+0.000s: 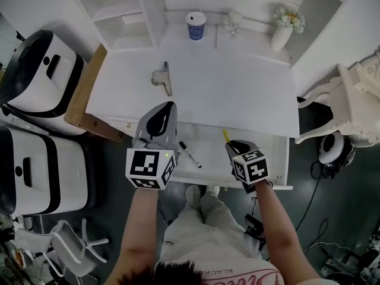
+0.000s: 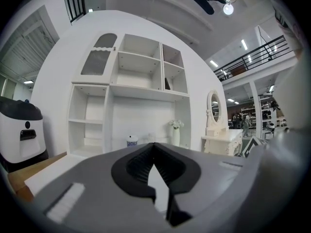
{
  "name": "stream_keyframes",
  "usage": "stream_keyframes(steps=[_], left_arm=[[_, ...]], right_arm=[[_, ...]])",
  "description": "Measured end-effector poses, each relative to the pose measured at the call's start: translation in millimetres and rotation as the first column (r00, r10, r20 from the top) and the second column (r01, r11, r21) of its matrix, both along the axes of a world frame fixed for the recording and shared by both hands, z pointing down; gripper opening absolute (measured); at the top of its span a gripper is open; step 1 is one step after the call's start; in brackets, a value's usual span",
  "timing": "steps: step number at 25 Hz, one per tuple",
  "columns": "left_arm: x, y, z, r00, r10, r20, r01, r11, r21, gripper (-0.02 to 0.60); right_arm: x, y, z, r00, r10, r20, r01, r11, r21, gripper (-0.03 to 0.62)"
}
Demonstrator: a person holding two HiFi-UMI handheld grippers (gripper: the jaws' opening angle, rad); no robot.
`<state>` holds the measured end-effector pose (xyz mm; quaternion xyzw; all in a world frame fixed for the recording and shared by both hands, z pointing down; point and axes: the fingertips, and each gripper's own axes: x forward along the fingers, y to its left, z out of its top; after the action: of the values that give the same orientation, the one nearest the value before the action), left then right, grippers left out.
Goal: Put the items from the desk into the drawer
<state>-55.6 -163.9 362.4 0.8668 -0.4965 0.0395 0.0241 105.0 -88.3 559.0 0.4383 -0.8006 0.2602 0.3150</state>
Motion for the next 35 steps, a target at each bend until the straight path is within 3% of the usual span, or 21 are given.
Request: stream_keyframes(steps=[5, 16, 27, 35], left_arm=[[-0.4, -4.9, 9.3, 1.000, -0.006, 0.009, 0.006, 1.000, -0.019, 0.009], [-9.0, -17.2, 28.2, 0.999, -0.043, 0.022, 0.044, 0.998, -0.055, 0.009], [-12.3, -23.2, 44.2, 0.997, -0.056, 0.057, 0.060, 0.995, -0.074, 0.009], [-16.0, -17.8, 52.0, 0.996, -0.049, 0.076, 0.056, 0.994, -0.091, 0.009]], right_arm=[[-2.5, -0.5, 39.1, 1.000, -0.009, -0.026, 0.006, 0.992, -0.125, 0.060], [-1.5, -0.2, 110.8, 0.994, -0.045, -0.098, 0.013, 0.953, -0.302, 0.060], [-2.9, 4.6, 160.8, 0.986, -0.087, -0.145, 0.023, 0.918, -0.395, 0.060], [-7.9, 6.9, 171.8, 0.980, -0.103, -0.172, 0.027, 0.918, -0.395, 0.060]])
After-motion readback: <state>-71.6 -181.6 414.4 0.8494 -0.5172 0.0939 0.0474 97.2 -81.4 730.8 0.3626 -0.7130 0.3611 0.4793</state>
